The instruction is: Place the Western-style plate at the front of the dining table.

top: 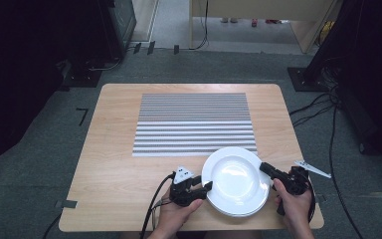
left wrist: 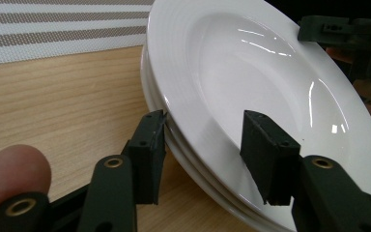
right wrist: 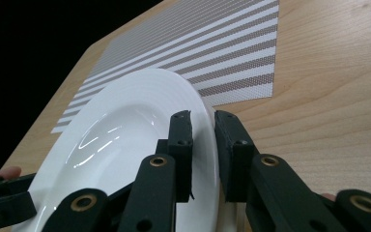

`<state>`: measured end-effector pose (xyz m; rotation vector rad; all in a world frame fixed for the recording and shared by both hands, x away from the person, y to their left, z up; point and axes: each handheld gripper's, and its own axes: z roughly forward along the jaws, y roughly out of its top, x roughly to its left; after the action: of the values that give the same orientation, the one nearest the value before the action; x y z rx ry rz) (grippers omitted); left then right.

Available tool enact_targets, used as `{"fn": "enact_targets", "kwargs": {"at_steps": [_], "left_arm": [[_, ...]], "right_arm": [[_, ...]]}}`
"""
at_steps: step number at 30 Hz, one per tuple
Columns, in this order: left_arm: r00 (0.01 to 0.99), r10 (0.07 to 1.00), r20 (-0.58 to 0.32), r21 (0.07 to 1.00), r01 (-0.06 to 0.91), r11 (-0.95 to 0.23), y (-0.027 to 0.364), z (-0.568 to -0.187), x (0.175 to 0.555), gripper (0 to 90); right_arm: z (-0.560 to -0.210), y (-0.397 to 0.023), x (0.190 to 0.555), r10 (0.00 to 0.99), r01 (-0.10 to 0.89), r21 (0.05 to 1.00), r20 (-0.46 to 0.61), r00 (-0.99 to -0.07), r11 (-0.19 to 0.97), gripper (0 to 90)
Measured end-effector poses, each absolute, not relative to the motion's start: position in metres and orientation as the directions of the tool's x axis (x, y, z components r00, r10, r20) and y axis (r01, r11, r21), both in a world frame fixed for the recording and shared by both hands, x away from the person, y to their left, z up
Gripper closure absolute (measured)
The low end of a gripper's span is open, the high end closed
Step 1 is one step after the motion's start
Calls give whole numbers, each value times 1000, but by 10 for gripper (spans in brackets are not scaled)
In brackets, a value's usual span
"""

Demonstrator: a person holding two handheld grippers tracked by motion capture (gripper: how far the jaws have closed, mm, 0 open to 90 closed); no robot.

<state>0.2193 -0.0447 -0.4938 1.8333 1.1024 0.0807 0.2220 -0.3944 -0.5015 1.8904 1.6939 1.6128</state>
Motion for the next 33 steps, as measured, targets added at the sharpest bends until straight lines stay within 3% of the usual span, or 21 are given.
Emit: {"fn": "enact_targets", "kwargs": {"at_steps": [14, 33], "left_arm": [[583, 708, -398, 759, 643, -102, -42, -495, 219, 599], [550, 669, -499, 729, 684, -18, -31, -492, 224, 675]], "right_arm": [[-500, -394, 221, 772, 617, 697, 597, -216, -366, 800], [-499, -391, 218, 742, 613, 685, 630, -228, -394, 801]]}}
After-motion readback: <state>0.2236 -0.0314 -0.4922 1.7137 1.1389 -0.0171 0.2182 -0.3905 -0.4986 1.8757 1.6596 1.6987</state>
